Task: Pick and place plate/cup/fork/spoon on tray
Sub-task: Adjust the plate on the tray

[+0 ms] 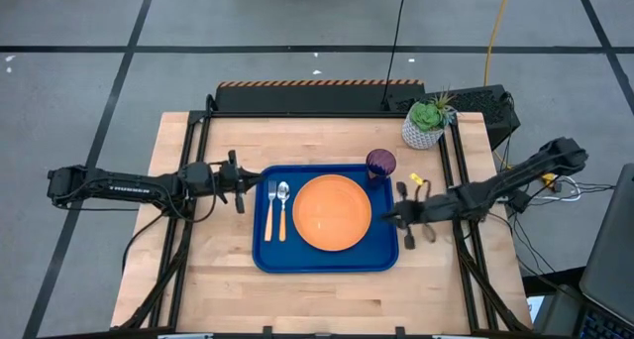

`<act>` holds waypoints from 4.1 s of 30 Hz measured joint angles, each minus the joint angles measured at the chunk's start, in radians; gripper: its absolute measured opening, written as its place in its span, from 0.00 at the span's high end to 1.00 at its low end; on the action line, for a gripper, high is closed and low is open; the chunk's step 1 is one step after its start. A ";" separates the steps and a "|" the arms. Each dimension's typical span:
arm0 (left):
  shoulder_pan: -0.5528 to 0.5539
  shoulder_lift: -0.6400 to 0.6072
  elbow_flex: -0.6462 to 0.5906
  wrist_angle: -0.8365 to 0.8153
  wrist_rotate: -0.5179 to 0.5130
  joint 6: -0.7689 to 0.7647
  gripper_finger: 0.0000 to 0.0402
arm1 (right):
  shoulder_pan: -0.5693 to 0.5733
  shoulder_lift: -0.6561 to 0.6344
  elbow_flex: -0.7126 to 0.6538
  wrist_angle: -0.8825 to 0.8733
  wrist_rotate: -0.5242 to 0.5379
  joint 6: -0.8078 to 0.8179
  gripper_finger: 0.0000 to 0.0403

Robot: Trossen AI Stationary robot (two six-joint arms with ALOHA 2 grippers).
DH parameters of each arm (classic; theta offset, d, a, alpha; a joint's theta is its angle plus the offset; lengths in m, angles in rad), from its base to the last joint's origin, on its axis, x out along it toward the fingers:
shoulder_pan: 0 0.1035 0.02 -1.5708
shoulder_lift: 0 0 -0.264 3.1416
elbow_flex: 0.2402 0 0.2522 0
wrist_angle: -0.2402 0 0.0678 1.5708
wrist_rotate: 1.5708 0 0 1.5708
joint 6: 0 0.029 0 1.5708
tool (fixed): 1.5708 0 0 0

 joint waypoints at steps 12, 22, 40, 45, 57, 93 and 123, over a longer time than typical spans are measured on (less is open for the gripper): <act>0.000 0.000 0.000 -0.043 0.009 -0.016 0.99 | -0.045 0.417 0.427 -0.428 -0.107 -0.115 1.00; -0.001 0.000 0.000 -0.053 0.012 -0.013 0.99 | -0.042 0.483 0.626 -0.595 -0.243 -0.107 0.88; -0.001 0.000 0.000 -0.116 0.027 -0.031 0.99 | -0.005 0.711 0.735 -0.691 -0.194 -0.076 0.64; -0.001 0.000 0.000 -0.116 0.027 -0.030 0.99 | -0.003 0.764 0.735 -0.699 -0.211 -0.063 0.64; -0.001 0.000 0.000 -0.117 0.027 -0.031 0.99 | -0.003 0.799 0.734 -0.700 -0.208 -0.051 0.64; -0.001 0.000 0.000 -0.129 0.037 -0.028 0.99 | 0.042 0.762 0.733 -0.520 -0.191 -0.080 0.64; -0.001 0.000 0.000 -0.140 0.034 -0.042 0.99 | 0.013 0.407 0.540 -0.924 0.230 0.337 0.64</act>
